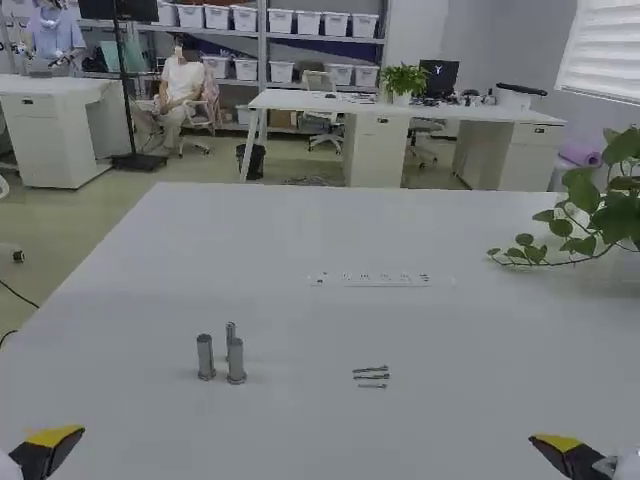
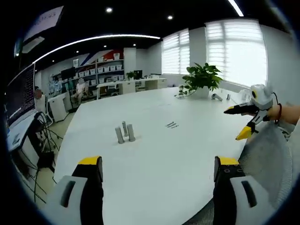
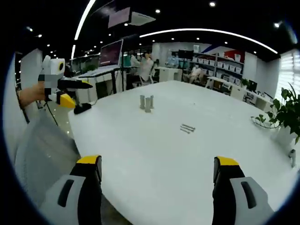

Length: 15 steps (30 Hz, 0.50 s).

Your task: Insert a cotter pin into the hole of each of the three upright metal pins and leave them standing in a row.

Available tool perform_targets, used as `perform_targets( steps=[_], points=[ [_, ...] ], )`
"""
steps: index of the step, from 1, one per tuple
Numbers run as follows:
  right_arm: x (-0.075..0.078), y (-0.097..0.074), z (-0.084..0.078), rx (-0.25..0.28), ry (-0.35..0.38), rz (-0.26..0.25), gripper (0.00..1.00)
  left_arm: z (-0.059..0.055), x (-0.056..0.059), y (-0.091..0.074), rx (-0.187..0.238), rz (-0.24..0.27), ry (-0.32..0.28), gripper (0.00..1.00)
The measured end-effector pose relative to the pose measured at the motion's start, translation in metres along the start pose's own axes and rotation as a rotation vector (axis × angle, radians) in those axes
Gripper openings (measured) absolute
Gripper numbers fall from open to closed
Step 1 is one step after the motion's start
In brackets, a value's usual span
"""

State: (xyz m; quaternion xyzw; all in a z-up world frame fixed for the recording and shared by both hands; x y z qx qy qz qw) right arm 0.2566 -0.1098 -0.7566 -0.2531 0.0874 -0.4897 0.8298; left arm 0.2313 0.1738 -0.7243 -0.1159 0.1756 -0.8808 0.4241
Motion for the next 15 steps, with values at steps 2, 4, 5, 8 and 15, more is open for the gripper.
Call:
perform_targets(
  steps=[2,4,5,8,15],
  points=[
    [0.0003,0.0000,0.0002,-0.001,-0.003,-0.001,1.00,0.0000,-0.0004,0.0002,0.000,-0.001,-0.001,0.95],
    [0.0006,0.0003,0.0003,-0.001,-0.002,-0.002,1.00,0.0003,-0.0007,0.0004,0.001,0.000,0.002,0.94],
    [0.0010,0.0005,0.0001,-0.003,-0.001,-0.003,1.00,0.0007,0.0000,0.0008,0.002,-0.003,0.003,0.94],
    [0.0024,0.0010,0.0009,0.000,0.000,-0.006,1.00,0.0010,0.0006,0.0012,0.000,-0.006,0.001,0.93],
    [0.0015,0.0009,0.0013,0.005,0.011,-0.001,0.99,0.0024,-0.0005,0.0015,0.004,-0.001,-0.005,0.92]
  ],
)
Point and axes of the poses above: the centre of the closed fingertips' face, and the gripper's own axes: y roughly forward along the fingers, x roughly to its right, z roughly out of its top, the point moved 2 cm from there along -y, roughly backward along the fingers, and after that the axes turned 11 degrees about -z, right-handed, at the moved point
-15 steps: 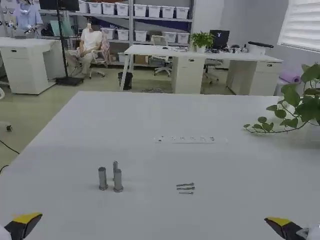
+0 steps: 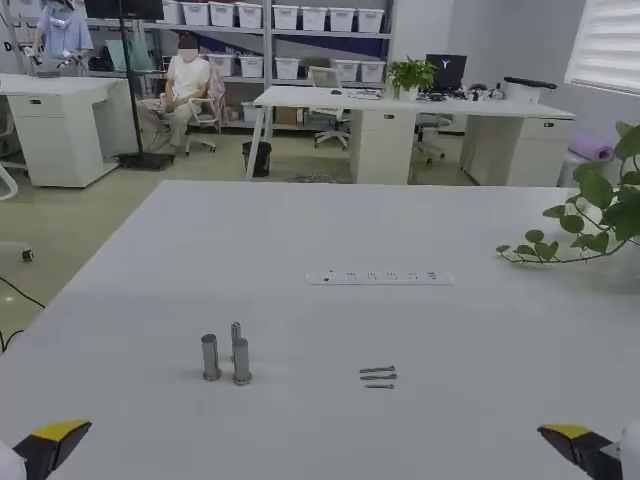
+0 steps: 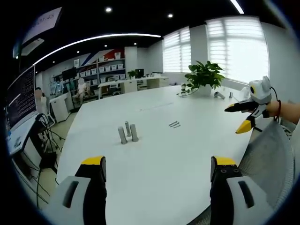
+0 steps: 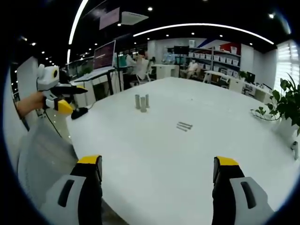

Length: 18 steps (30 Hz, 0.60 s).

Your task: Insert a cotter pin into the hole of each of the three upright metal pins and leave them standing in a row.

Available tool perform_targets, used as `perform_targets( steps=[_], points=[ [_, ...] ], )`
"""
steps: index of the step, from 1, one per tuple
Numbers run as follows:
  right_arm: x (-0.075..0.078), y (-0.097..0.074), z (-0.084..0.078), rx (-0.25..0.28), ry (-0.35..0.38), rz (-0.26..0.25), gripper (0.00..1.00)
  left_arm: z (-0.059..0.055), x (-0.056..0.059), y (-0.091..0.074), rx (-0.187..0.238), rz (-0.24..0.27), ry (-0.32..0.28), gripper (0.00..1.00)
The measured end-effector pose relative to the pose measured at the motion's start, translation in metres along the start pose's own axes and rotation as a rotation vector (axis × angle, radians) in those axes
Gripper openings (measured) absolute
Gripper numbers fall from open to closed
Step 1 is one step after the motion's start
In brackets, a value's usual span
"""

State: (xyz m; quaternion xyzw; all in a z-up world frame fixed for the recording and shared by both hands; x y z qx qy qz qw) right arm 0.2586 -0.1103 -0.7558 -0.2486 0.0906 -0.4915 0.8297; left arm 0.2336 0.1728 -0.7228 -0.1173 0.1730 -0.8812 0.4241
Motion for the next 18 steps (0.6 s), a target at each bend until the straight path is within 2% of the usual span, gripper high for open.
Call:
perform_targets(
  steps=[18],
  points=[
    [-0.0009,0.0000,0.0032,0.012,-0.001,0.010,0.97,0.0013,-0.0047,-0.0038,0.012,0.030,-0.005,0.89]
  ],
)
Point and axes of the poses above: the centre of the closed fingertips' face, and the gripper's own axes: y roughly forward along the fingers, x roughly to its right, z roughly out of its top, the point moved 2 cm from there along -y, roughly backward along the fingers, and after that the axes turned 11 degrees about -z, right-handed, at the moved point
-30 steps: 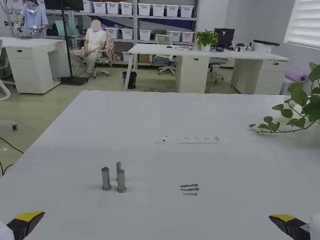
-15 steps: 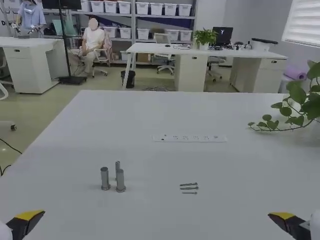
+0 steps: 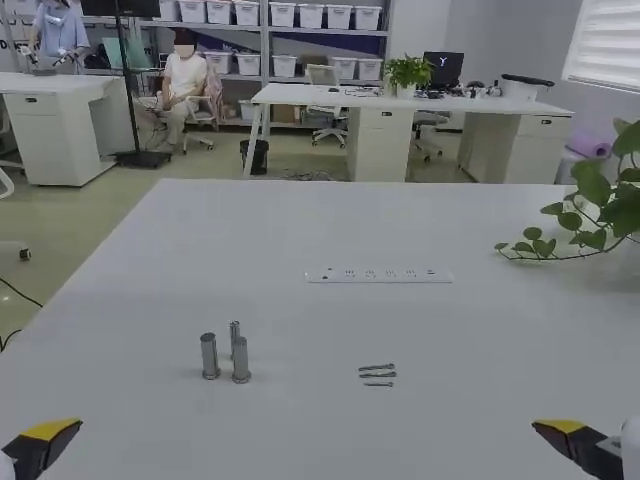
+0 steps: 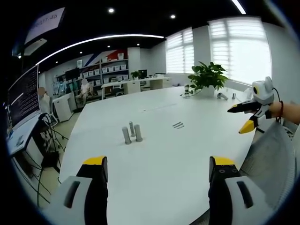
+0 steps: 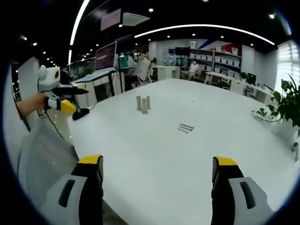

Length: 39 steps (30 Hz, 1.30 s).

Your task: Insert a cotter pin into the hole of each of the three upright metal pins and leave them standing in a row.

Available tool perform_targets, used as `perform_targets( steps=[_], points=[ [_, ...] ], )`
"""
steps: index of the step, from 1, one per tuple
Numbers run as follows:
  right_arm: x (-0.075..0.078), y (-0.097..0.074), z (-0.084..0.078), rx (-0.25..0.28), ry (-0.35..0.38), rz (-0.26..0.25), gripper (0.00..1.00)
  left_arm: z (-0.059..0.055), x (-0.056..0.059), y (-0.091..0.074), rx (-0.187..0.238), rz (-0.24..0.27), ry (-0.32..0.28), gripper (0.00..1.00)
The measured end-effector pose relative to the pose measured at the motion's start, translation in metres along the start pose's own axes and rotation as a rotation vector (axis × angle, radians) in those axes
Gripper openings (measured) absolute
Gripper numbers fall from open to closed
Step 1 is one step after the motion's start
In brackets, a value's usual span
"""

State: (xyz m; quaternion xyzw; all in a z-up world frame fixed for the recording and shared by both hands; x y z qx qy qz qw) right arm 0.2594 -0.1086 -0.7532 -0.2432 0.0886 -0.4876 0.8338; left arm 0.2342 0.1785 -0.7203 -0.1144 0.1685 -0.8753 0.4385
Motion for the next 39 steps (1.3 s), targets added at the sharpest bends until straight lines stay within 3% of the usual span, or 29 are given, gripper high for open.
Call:
perform_targets(
  steps=[39],
  points=[
    [-0.0041,-0.0025,-0.0011,0.003,0.000,0.003,0.99,-0.0034,0.0003,-0.0066,-0.011,0.010,-0.006,0.85]
  ],
)
Point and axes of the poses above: the centre of the closed fingertips' face, and the gripper's own axes: y roughly forward along the fingers, x roughly to its right, z roughly out of its top, the point moved 2 cm from there along -y, roughly backward along the fingers, and after that the axes turned 11 degrees about -z, right-handed, at the moved point
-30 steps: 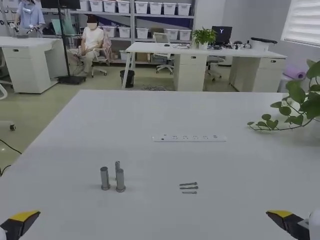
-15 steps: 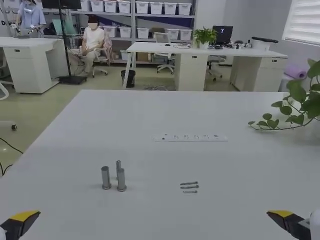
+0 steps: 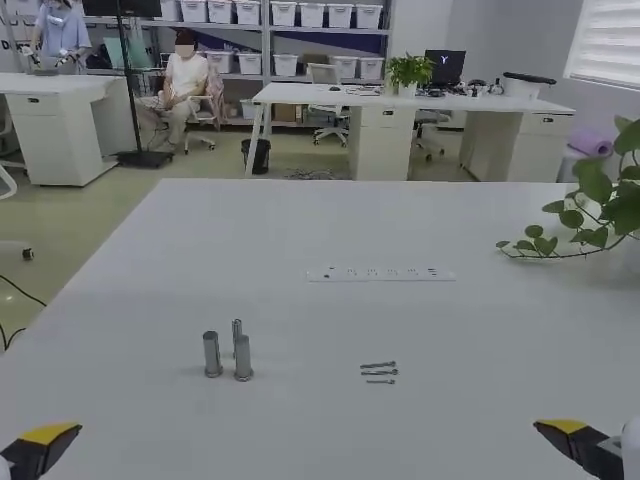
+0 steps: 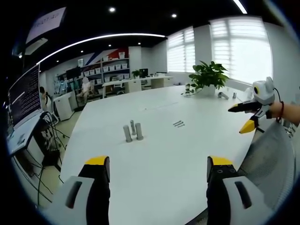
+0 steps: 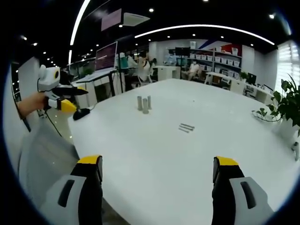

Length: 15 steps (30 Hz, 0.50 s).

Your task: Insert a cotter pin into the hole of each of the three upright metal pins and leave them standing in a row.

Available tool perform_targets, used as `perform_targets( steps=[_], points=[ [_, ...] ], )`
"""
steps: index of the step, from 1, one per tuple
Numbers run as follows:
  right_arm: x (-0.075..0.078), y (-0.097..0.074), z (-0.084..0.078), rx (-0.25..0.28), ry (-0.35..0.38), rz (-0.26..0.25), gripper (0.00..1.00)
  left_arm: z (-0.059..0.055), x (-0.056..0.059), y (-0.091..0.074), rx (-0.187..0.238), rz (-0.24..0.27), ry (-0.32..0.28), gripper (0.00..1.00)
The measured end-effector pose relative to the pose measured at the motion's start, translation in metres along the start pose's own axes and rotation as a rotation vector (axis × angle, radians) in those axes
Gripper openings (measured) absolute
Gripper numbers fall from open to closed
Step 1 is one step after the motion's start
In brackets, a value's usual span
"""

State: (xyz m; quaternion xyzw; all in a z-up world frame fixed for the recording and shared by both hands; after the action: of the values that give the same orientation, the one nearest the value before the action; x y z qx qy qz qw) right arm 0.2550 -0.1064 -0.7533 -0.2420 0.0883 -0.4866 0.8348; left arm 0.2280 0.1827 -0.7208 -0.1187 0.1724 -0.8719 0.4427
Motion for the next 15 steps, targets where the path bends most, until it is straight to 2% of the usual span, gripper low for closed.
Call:
perform_targets(
  steps=[4,9,15],
  points=[
    [0.001,0.000,0.000,0.001,-0.003,-0.004,0.99,0.000,0.000,0.000,-0.002,-0.001,0.001,0.83],
    [-0.001,0.000,-0.001,-0.001,0.000,0.005,0.98,0.001,-0.002,0.001,0.004,0.009,-0.003,0.77],
    [-0.003,0.001,0.002,0.016,0.013,0.020,0.94,0.011,-0.014,0.006,0.039,0.013,-0.015,0.65]
  ],
)
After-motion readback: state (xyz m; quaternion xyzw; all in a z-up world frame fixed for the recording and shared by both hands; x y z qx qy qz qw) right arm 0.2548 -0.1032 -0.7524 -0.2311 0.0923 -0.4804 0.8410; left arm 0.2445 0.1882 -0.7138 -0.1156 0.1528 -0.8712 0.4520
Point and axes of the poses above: the centre of the closed fingertips' face, and the gripper's own axes: y roughly forward along the fingers, x roughly to its right, z roughly out of its top, the point moved 2 cm from there along -y, roughly backward along the fingers, and after that the axes turned 11 degrees about -z, right-handed, at the moved point
